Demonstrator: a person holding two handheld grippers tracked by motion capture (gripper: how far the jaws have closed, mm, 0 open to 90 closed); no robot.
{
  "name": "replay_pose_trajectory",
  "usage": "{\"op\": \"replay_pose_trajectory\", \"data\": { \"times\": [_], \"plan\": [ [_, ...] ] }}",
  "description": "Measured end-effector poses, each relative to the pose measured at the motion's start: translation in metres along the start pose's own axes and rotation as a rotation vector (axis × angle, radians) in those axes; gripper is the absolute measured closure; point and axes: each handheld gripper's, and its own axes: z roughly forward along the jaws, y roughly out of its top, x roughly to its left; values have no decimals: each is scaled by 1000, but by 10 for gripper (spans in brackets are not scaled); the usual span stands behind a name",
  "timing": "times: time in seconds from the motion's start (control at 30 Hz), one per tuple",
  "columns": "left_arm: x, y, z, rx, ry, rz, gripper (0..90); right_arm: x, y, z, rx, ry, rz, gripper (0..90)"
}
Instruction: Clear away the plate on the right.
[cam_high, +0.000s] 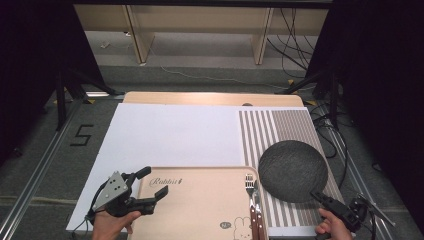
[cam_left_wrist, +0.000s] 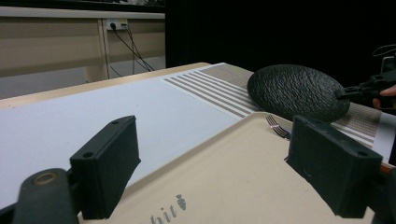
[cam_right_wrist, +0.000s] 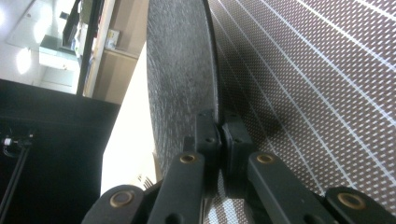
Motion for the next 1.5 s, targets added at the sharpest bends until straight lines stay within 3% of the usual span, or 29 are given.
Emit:
{"op": "replay_pose_trajectory", "data": {
  "times": [0.1, 0.3, 0.53, 0.8, 0.9, 1.1, 1.27, 1.47, 1.5],
  "plan": [
    [0, 0, 0, -1, 0, 0, 158, -2, 0, 0, -15, -5, -19, 881],
    [0, 0, 0, -1, 1, 1, 158, -1, 1, -3, -19, -1, 43, 877],
    [1, 1, -1, -6, 2, 5, 158, -2, 1, -4, -39, 3, 25, 878],
    [1, 1, -1, -6, 5, 2, 159, -2, 2, -6, -41, 1, 72, 876],
    [1, 1, -1, -7, 6, 0, 158, -3, 2, -7, -54, 5, 57, 875],
    [1, 1, -1, -7, 5, -2, 158, -2, 3, -10, -80, 38, 76, 873],
    [1, 1, -1, -9, 6, -3, 158, 2, 1, -11, -70, 69, 91, 871],
    [2, 1, -2, -12, 7, -4, 158, 8, -4, -9, -59, 112, 62, 870],
    [2, 1, -2, -11, 8, -5, 159, 10, -5, -10, -42, 108, 84, 869]
  ]
}}
